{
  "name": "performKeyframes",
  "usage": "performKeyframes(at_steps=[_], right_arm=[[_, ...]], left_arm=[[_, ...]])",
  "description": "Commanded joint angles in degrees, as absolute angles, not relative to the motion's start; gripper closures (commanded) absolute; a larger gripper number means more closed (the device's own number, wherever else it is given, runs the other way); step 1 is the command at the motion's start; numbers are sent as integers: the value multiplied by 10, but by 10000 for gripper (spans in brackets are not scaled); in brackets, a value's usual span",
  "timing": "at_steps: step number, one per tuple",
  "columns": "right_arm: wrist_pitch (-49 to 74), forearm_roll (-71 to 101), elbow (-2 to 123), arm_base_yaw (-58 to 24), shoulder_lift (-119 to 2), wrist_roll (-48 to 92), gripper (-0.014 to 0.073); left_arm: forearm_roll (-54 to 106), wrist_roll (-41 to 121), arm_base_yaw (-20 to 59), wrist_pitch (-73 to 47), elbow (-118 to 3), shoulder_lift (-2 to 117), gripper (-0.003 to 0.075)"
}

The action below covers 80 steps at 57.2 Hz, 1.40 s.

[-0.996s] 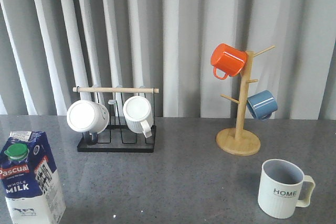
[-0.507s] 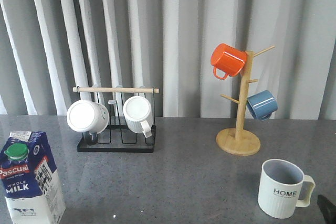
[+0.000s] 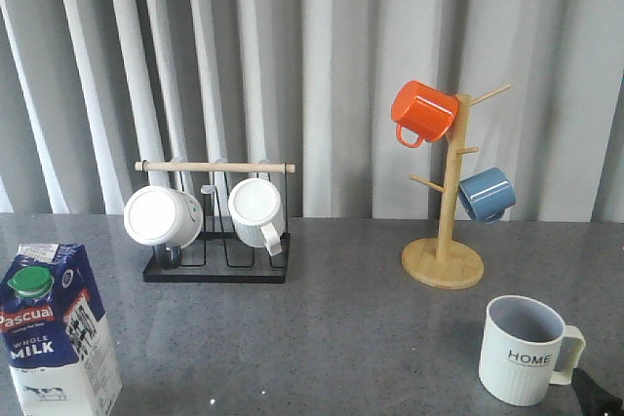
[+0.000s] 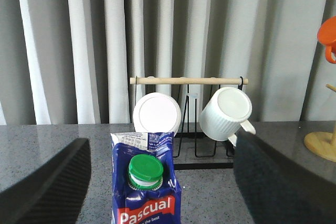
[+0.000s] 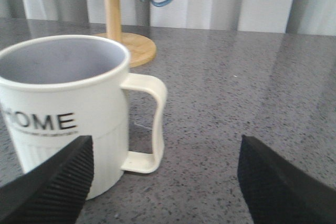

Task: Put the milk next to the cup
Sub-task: 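Lower the right gripper to the white HOME mug's handle, then grasp the HOME mug handle with the right gripper and slide it toward the milk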

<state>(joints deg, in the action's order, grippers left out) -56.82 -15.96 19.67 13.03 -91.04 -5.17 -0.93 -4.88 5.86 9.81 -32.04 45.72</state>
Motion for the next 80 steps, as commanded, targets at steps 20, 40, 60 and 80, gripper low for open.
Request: performKeyframes(at_steps=[20,40,60,80], right_arm=[[-646,-132,246,135,-964,-34,52],[-629,-132,295,135,-1012,-52,52],[-572,-185,383,134,-1062,-73,347],[-542,-154,391,34,-1008,-152,596]], left_arm=[[-8,-54,57,140,-340,454,185],[-8,-54,57,140,-340,454,185],[-8,-54,57,140,-340,454,185],[-8,-54,57,140,-340,454,185]])
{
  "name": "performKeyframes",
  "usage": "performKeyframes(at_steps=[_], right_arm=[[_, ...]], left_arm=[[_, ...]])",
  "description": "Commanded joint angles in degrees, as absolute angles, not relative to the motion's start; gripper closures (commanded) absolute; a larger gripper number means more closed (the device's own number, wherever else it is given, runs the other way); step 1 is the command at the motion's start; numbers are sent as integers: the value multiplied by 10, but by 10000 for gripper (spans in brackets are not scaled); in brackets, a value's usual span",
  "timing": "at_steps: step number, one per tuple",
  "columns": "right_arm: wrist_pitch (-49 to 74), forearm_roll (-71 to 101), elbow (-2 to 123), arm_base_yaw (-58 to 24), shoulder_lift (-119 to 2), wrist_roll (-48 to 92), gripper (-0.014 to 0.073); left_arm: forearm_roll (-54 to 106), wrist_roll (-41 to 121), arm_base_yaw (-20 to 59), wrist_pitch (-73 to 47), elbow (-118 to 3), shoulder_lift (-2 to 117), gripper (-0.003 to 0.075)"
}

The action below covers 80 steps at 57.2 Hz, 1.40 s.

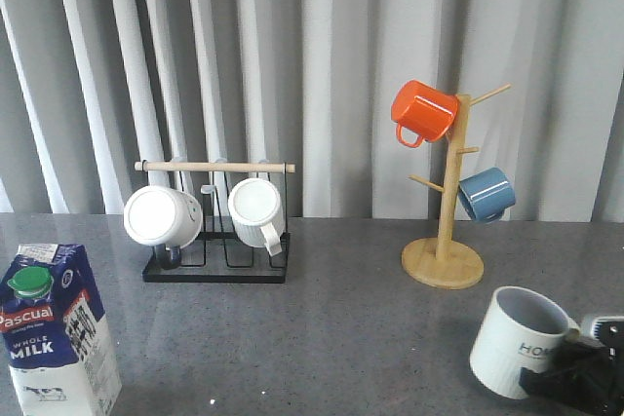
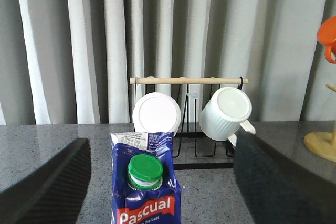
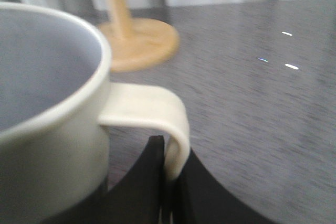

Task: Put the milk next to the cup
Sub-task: 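Grasp the HOME mug handle with the right gripper and slide it toward the milk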

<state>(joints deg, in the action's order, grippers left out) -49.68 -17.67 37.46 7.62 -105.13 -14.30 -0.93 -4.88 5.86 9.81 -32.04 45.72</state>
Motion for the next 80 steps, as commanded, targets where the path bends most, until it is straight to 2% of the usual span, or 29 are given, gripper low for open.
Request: performKeyframes(at_steps=[1,10,17,24,33,62,69,80], right_arm=[[-542,-143,391,20,-1004,-152,596],[-505,-38,420,-77,-1000,-130,596],[-451,50,461,-156,-1011,-28,596],[-436,157,491,-211,-1034,67,596],[-442,258,516,-257,-1070,114,596],[-482,327,536,-295,-1122,206,573],[-481,326,535,-295,-1122,207,520],[-478,326,532,-297,-1122,206,391]], left_arm=[[-8,-54,57,140,-340,454,185],[-8,-54,57,140,-340,454,185],[-8,-54,57,140,-340,454,185],[-8,-54,57,140,-340,454,185],[-8,-54,57,140,-340,454,185],[-8,-54,57,140,-340,454,185],[-8,-54,57,140,-340,454,185],[-8,-54,57,140,-340,454,185]])
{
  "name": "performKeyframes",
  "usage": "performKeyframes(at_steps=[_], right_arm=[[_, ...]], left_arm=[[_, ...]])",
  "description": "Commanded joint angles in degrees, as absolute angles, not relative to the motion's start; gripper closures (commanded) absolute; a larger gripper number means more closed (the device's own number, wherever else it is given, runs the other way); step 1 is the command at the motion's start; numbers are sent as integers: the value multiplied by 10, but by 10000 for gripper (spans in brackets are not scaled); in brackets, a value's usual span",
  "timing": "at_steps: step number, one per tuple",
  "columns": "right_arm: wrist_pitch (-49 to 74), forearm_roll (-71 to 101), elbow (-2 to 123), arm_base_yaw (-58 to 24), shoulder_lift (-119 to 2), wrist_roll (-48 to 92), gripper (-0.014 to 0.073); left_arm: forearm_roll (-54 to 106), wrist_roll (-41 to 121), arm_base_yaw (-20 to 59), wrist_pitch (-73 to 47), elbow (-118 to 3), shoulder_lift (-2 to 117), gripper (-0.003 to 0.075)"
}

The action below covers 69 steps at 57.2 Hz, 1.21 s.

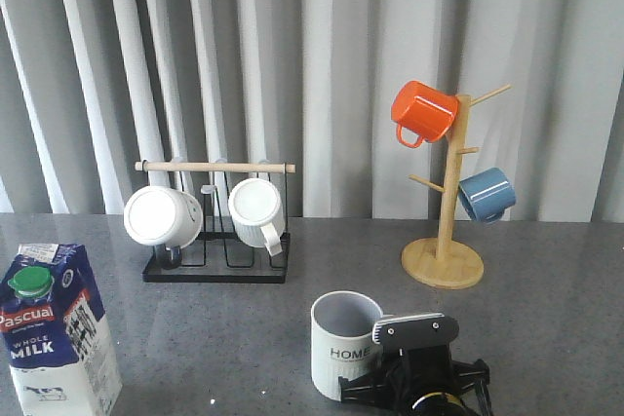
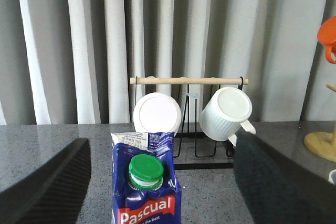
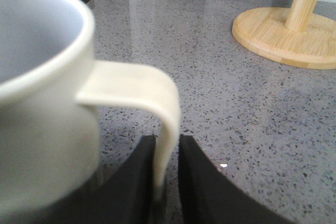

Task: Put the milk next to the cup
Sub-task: 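Grasp the HOME mug handle with the right gripper and slide it toward the milk, then open the right gripper and withdraw it from the mug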

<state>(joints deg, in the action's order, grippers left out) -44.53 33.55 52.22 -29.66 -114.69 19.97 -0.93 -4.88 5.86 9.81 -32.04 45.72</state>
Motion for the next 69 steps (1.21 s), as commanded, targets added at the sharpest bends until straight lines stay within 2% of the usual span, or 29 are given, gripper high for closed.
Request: performKeyframes(at_steps=[1,11,20,33,47,54,60,69], right_arm=[[-478,325,532,-297,-1122,206,381],[-467,305,532,-300,-1105,205,309],[-438,293,524,-300,-1075,202,307],[-492,261,434,-300,-1020,150,307],[-483,153,349,-294,-900,115,307],[-432,94,333,-249,-821,123,307],[-337,30,332,-195,-747,117,307],[-233,-34,332,-108,-645,39,310]], left_arm=[[-8,-54,57,140,-340,454,185],[-8,-54,57,140,-340,454,185],[-8,-54,57,140,-340,454,185],[-8,-54,57,140,-340,454,185],[-8,-54,57,140,-340,454,185],[-8,-54,57,140,-340,454,185],[-8,-54,57,140,-340,454,185],[-8,-54,57,140,-340,454,185]])
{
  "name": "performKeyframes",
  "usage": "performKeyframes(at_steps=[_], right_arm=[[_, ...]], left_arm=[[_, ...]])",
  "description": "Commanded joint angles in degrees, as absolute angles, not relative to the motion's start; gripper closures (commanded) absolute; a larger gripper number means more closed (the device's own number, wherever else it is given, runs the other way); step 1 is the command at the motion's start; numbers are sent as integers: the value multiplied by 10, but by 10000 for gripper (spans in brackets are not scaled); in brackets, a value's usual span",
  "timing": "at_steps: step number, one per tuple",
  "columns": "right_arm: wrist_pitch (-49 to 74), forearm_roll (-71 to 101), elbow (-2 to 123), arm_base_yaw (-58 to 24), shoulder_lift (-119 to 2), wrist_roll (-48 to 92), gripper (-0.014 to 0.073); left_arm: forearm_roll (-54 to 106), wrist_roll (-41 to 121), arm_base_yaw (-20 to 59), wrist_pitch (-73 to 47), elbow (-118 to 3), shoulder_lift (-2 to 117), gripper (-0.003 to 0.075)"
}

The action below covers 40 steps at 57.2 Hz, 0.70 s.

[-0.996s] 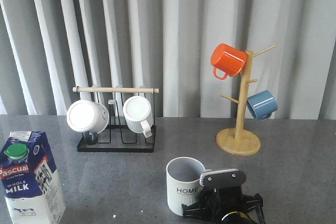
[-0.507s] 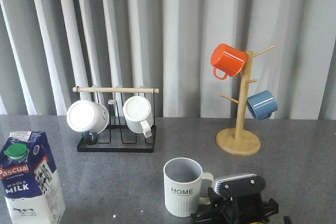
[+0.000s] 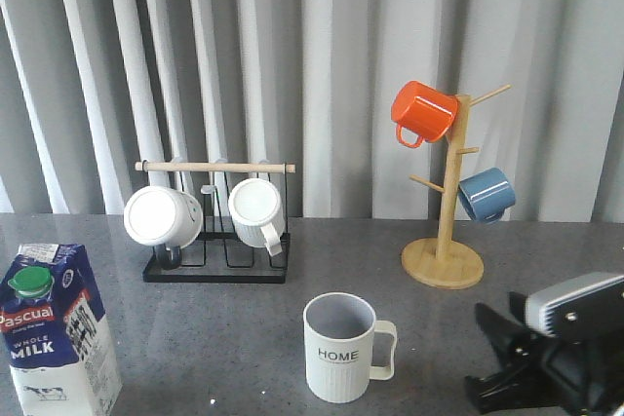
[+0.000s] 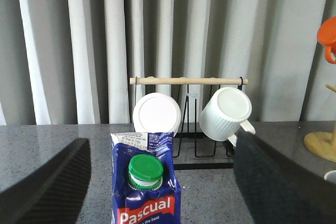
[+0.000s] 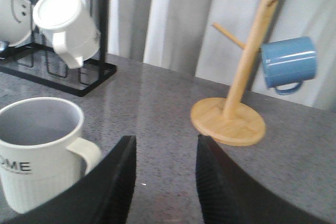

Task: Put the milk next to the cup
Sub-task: 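Open the right gripper and withdraw it from the mug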

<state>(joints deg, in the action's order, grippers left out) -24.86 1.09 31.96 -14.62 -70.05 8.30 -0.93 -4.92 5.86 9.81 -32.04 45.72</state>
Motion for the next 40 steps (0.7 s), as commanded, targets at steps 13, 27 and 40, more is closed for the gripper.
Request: performKeyframes(at_steps=[13,27,40], right_arm=[[-190,-148,332,-24,-503,-86,405],[-166,-157,332,-19,-435,-130,603],[-161,-157,332,-19,-435,-127,603]], left_arm=[[-8,-54,57,140,-340,454,185],[-8,-54,57,140,-340,454,185],[-8,-54,57,140,-340,454,185]])
